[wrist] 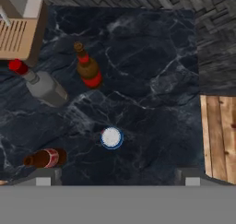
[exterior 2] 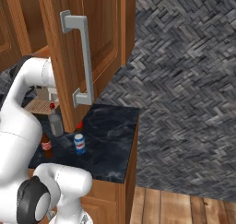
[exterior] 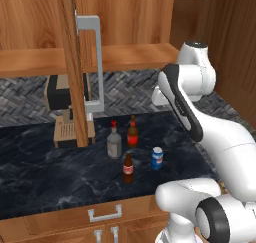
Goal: Sort all alcoholic drinks to one cabinet, and non-alcoholic drinks to the other.
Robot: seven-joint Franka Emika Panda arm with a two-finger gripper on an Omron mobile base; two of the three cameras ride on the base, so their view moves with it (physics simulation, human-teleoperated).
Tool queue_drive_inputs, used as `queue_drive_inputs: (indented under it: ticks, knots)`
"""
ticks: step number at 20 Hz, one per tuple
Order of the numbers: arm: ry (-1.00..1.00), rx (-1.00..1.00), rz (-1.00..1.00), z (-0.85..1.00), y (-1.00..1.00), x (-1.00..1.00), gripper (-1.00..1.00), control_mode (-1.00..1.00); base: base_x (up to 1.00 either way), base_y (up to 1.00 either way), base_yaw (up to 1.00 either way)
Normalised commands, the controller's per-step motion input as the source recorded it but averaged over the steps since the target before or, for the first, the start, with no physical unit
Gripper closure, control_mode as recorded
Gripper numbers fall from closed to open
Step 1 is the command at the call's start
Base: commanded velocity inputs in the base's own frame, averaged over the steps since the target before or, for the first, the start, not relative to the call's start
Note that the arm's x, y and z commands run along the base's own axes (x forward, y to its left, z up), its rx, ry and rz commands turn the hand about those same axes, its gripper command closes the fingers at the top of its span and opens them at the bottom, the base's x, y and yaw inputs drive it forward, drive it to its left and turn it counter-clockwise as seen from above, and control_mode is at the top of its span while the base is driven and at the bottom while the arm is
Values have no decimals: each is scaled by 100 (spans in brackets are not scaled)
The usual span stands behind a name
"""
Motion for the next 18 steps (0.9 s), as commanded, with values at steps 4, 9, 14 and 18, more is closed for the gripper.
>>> queue_drive_inputs:
  ticks: [4, 9, 14, 18]
  knots:
    - [-2, -8, 0, -3, 44, -23, -100, -100, 0, 0, 0]
    - [-2, -9, -1, -6, 45, -22, -100, -100, 0, 0, 0]
    - [-4, -5, -3, -11, 37, -22, -100, -100, 0, 0, 0]
    - [-7, -2, -5, -15, 34, -22, -100, -100, 0, 0, 0]
